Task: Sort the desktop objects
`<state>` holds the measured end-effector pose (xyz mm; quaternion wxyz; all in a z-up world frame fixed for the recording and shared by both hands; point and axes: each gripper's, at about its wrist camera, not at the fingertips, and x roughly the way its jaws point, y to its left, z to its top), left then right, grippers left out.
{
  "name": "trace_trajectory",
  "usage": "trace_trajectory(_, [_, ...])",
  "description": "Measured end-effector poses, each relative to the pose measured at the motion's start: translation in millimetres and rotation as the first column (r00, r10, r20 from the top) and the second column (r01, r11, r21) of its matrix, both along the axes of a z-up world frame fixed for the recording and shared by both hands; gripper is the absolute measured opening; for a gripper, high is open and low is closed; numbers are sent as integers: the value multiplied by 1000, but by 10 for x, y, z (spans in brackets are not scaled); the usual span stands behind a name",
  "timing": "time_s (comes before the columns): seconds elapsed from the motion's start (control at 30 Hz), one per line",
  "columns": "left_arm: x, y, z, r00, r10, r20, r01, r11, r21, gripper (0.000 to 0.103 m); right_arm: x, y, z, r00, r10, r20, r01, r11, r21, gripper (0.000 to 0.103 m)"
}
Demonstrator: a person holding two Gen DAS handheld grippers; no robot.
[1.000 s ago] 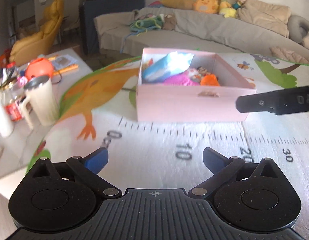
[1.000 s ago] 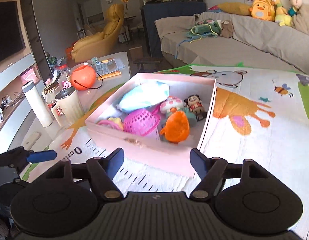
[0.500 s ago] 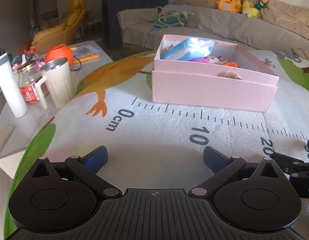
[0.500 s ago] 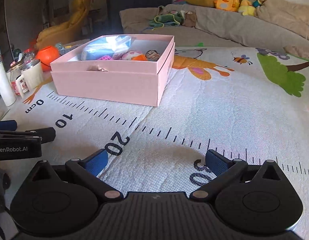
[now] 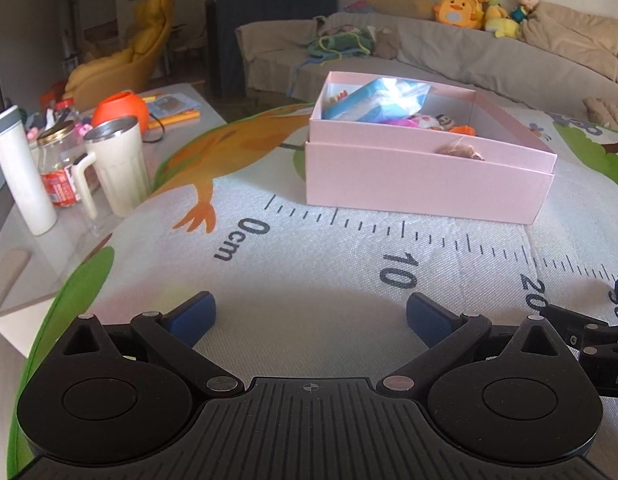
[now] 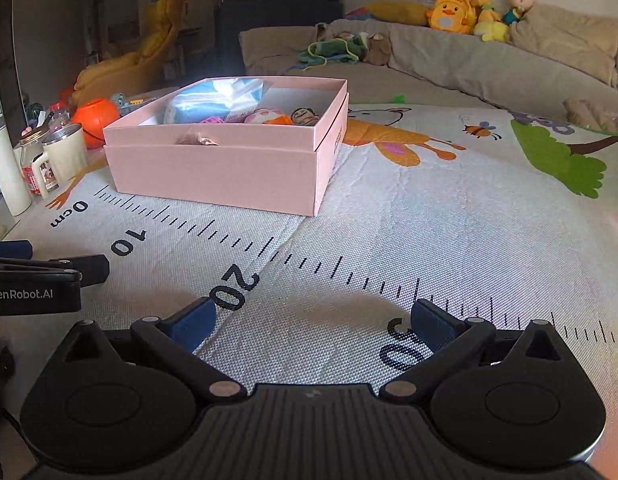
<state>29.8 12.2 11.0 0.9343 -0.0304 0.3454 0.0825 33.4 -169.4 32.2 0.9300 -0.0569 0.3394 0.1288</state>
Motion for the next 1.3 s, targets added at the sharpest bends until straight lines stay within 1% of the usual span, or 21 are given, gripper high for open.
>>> trace_trajectory(0.9, [-19,-16,12,1000,2,2,-2,1000,-6,103,0,2,0,1000,0,0,0,1000,0,103])
trace_trajectory(1.3, [-16,-20,13,1000,7,2,-7,1000,7,103,5,5,-3,1000,0,2,0,1000,2,103])
